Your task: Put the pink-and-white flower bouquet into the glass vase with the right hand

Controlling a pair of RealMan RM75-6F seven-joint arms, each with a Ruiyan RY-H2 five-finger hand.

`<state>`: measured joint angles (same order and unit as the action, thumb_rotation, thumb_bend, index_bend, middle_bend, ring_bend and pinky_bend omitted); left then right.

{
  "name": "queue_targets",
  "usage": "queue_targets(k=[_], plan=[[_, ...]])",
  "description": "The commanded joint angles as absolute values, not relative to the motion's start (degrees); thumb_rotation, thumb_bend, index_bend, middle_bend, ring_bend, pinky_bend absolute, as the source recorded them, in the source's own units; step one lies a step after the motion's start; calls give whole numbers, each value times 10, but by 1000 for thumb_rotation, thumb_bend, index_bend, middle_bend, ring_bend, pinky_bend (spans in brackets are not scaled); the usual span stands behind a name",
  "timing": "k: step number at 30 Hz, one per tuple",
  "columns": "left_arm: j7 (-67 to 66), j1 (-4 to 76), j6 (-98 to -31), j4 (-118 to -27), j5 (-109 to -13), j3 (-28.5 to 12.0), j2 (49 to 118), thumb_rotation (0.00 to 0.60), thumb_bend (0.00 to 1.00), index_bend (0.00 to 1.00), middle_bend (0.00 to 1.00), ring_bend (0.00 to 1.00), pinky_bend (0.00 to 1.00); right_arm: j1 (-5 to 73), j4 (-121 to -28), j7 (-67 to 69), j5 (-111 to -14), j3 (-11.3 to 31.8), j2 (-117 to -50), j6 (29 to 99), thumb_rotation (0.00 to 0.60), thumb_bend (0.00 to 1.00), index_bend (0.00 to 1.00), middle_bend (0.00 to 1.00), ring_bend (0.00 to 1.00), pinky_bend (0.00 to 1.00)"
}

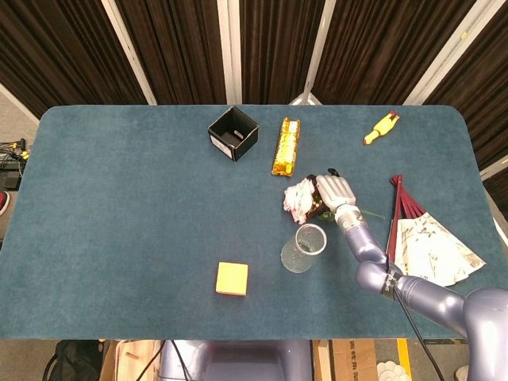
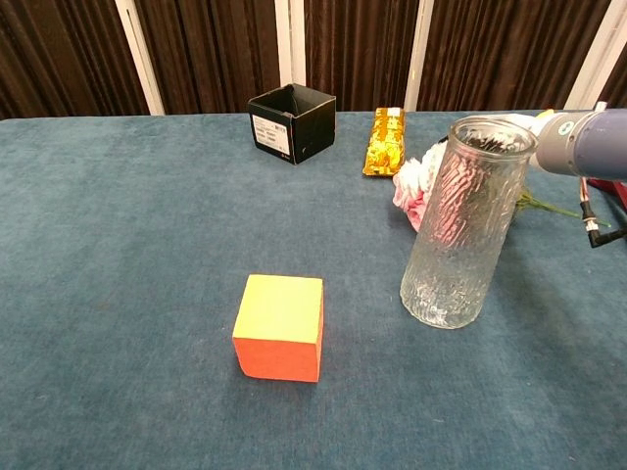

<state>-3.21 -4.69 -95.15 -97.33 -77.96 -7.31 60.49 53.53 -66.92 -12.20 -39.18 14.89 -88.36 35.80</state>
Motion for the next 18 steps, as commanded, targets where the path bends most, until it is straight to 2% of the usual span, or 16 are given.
queue_targets(k=[1, 5, 6, 14, 16, 18], plan=[[-32, -47, -950, -974, -778, -73, 604, 600, 249, 92, 0, 0, 23, 535, -673, -122, -392, 145, -879, 357, 600, 182, 388, 413, 417, 0], [-30, -46, -947, -975, -777, -73, 603, 600, 249, 93, 0, 0, 23, 534, -682, -118, -398, 145, -870, 363, 600, 181, 406, 426, 435, 0], [-27, -46, -946, -975, -775, -73, 602, 600, 249, 93, 0, 0, 23, 531, -697, -100, -404, 163, -856, 373, 600, 182, 408, 426, 435, 0], [-14, -47, -943, -973, -775, -73, 597, 600, 248, 95, 0, 0, 23, 513, -738, 2, -407, 230, -782, 340, 600, 182, 425, 426, 435, 0], [-4, -49, -946, -972, -776, -73, 594, 600, 249, 95, 0, 0, 23, 495, -747, 60, -409, 274, -755, 354, 600, 182, 429, 426, 435, 0], [2, -51, -947, -971, -776, -73, 592, 600, 249, 95, 0, 0, 23, 478, -765, 100, -424, 295, -733, 351, 600, 182, 429, 428, 437, 2]])
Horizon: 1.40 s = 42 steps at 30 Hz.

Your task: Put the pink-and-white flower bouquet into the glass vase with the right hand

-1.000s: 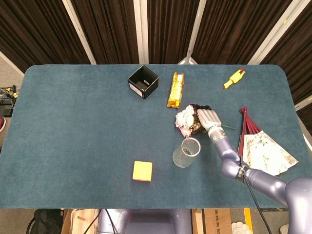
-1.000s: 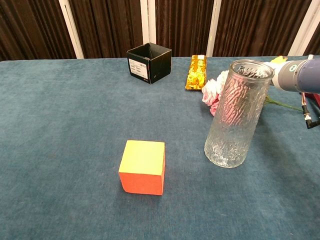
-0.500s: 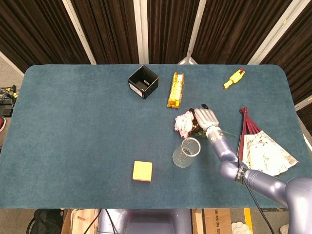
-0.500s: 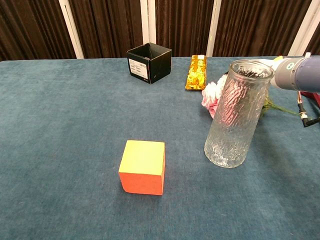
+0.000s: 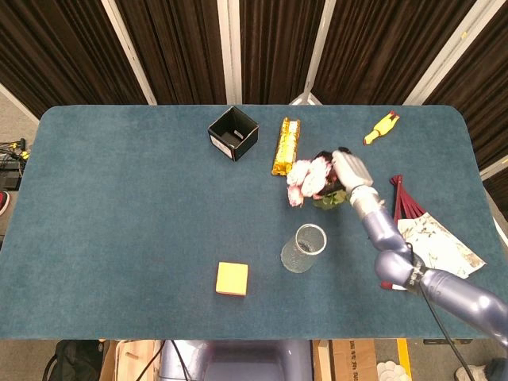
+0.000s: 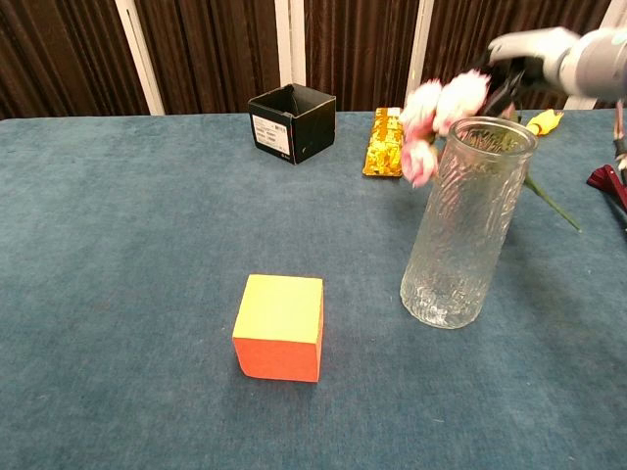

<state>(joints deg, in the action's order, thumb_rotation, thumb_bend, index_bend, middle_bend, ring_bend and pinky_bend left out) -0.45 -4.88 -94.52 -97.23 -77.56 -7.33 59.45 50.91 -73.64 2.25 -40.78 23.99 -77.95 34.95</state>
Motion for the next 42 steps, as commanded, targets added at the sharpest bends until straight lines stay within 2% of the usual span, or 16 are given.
queue_targets(k=[1, 7, 12, 14, 15, 18, 21, 30, 42], plan=[[6, -51, -947, -971, -776, -74, 591, 600, 249, 95, 0, 0, 23, 465, -782, 133, -429, 313, -717, 348, 600, 181, 431, 429, 439, 3], [12, -51, -944, -972, -784, -69, 589, 600, 249, 95, 0, 0, 23, 402, -887, 263, -438, 391, -622, 313, 600, 182, 447, 430, 441, 5], [12, -52, -946, -974, -791, -64, 588, 600, 249, 95, 0, 0, 23, 366, -968, 327, -444, 443, -568, 312, 600, 182, 455, 431, 441, 6], [13, -54, -947, -974, -793, -63, 587, 600, 249, 95, 0, 0, 23, 355, -995, 343, -449, 459, -553, 319, 600, 181, 455, 431, 441, 7], [16, -55, -949, -974, -795, -63, 586, 600, 249, 95, 0, 0, 23, 349, -1022, 357, -452, 479, -543, 335, 600, 182, 456, 431, 441, 7], [26, -57, -953, -971, -798, -63, 584, 600, 249, 95, 0, 0, 23, 335, -1077, 365, -448, 503, -523, 387, 600, 182, 462, 431, 441, 6], [31, -57, -954, -969, -798, -63, 583, 600, 248, 95, 0, 0, 23, 322, -1128, 366, -443, 515, -502, 422, 600, 181, 464, 435, 441, 10], [54, -59, -965, -957, -801, -70, 586, 600, 248, 96, 0, 0, 23, 310, -1227, 383, -386, 535, -449, 463, 600, 182, 464, 438, 441, 12], [75, -63, -971, -949, -805, -71, 584, 600, 248, 95, 0, 0, 23, 351, -1249, 396, -397, 498, -519, 543, 600, 182, 464, 443, 441, 17]])
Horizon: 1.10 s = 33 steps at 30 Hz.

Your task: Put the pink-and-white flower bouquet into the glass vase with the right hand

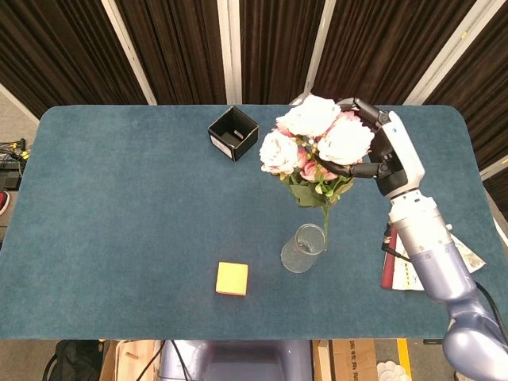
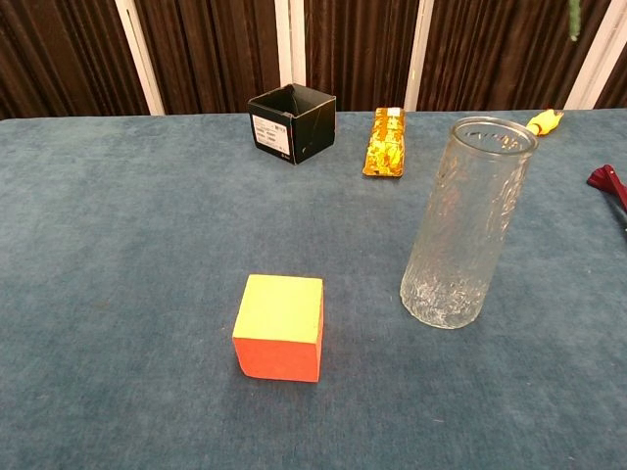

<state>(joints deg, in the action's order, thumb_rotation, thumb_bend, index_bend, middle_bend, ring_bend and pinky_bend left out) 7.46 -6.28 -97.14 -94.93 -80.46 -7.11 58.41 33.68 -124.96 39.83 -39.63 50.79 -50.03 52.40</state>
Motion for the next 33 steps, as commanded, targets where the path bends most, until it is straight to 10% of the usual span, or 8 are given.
queue_targets(k=[1, 33], plan=[[76, -63, -971, -949, -805, -71, 584, 600, 248, 96, 0, 0, 23, 354, -1248, 394, -397, 495, -524, 549, 600, 182, 464, 443, 441, 17], [58, -58, -963, -951, -794, -76, 588, 600, 249, 95, 0, 0, 23, 415, -1091, 395, -481, 391, -726, 617, 600, 182, 480, 446, 441, 17]])
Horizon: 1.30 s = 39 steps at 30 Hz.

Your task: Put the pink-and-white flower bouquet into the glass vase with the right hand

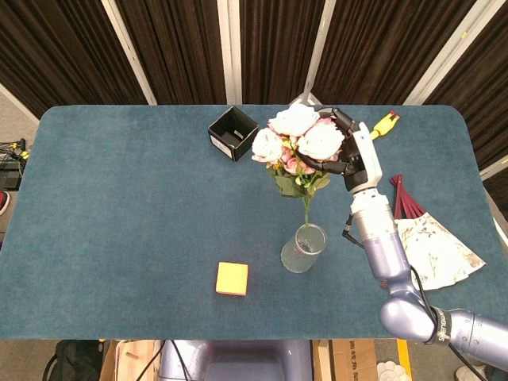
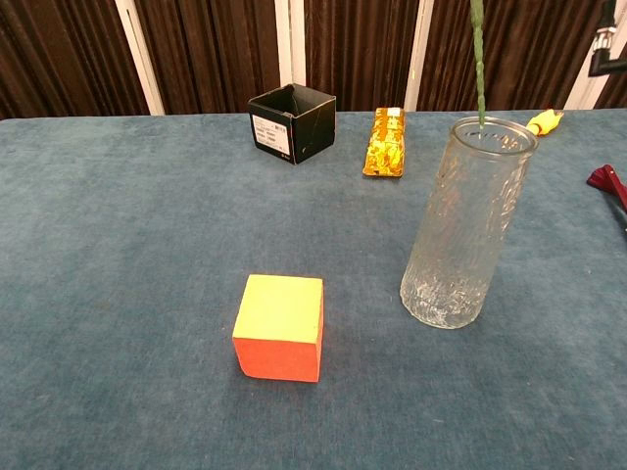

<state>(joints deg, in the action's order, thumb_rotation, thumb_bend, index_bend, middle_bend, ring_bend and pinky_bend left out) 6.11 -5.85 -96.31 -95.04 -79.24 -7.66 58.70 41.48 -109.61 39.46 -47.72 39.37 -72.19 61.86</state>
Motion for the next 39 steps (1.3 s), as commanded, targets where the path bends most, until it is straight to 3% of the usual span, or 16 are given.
queue_targets(k=[1, 39], plan=[[57, -58, -963, -952, -794, -76, 588, 600, 249, 95, 0, 0, 23, 415, -1089, 395, -483, 390, -729, 616, 600, 182, 480, 446, 441, 17], [1, -51, -959, -964, -792, -73, 600, 600, 249, 95, 0, 0, 23, 318, -1029, 564, -634, 329, -733, 556, 600, 182, 484, 446, 415, 17]])
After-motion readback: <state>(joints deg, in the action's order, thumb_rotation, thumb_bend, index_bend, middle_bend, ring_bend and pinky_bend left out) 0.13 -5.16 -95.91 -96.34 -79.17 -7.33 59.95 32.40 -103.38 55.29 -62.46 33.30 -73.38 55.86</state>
